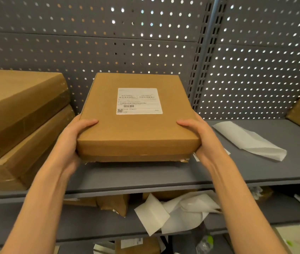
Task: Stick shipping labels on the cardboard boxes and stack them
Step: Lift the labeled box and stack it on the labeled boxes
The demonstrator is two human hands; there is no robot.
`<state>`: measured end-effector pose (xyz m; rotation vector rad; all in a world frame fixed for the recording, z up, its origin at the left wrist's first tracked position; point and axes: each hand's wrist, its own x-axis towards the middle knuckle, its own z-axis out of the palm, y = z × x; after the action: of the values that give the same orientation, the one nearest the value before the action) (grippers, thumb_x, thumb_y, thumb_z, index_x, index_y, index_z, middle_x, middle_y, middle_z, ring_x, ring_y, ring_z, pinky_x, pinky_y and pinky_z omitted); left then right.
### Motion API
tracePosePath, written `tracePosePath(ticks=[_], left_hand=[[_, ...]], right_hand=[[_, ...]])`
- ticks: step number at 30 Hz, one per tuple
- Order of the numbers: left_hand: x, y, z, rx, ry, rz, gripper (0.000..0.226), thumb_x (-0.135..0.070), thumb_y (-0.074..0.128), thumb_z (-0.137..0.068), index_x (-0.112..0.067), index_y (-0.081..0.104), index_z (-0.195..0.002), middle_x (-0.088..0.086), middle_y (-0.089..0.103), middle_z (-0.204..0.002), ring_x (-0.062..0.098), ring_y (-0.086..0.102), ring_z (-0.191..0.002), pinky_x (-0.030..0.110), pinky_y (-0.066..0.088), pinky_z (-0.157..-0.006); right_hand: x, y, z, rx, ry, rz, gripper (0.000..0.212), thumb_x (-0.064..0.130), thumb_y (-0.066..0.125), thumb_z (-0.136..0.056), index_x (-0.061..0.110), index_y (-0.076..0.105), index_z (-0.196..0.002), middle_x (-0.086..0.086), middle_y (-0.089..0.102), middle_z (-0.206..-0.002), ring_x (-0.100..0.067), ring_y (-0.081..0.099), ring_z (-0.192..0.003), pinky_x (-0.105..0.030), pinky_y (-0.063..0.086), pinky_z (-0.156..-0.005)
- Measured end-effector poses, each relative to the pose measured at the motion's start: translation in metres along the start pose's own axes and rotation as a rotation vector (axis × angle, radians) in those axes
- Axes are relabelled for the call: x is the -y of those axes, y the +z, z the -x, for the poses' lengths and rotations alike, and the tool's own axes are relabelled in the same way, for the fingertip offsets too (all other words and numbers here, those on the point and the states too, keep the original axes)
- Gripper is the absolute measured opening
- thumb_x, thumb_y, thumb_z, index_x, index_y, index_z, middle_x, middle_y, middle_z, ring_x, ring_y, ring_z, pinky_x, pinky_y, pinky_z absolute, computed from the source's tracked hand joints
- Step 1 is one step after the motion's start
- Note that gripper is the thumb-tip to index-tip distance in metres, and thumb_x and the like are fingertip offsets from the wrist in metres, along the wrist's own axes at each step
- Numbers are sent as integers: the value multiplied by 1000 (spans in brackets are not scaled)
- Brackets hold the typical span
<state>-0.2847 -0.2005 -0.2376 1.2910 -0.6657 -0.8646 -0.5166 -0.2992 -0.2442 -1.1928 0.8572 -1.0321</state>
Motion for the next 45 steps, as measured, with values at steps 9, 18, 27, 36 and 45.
tracePosePath(ticks=[9,18,27,36,45], left_hand=[[-9,42,6,149,106,46,28,-24,54,-85,-32,63,-111,-17,70,-86,5,59,-82,25,44,-68],[0,126,30,403,123,47,33,-25,57,-81,-31,66,-113,-13,71,-100,10,60,-89,25,42,-71],[13,240,93,587,90,54,24,-26,54,-86,-36,64,-106,-19,70,-80,1,62,-66,23,43,-55],[34,330,162,690,93,81,26,-24,53,-87,-34,64,-108,-19,70,-84,-2,62,-66,18,46,-52],[36,403,199,753,116,33,43,-37,59,-71,-34,62,-114,-17,68,-89,5,59,-80,27,43,-59]], right_hand=[[30,-40,38,-129,-149,43,65,28,68,-64,29,54,-127,3,68,-114,-20,64,-103,-34,50,-82],[51,-119,97,-309,-218,64,58,27,66,-68,29,56,-125,2,69,-112,-17,66,-94,-27,51,-69],[77,-220,172,-525,-261,72,66,29,67,-65,31,52,-129,1,67,-114,-17,66,-94,-26,52,-68],[100,-308,240,-605,-305,114,69,29,66,-63,27,51,-130,-1,67,-114,-16,65,-91,-21,51,-62],[115,-381,265,-645,-342,83,61,27,66,-67,27,54,-127,3,69,-111,-14,68,-92,-24,52,-68]])
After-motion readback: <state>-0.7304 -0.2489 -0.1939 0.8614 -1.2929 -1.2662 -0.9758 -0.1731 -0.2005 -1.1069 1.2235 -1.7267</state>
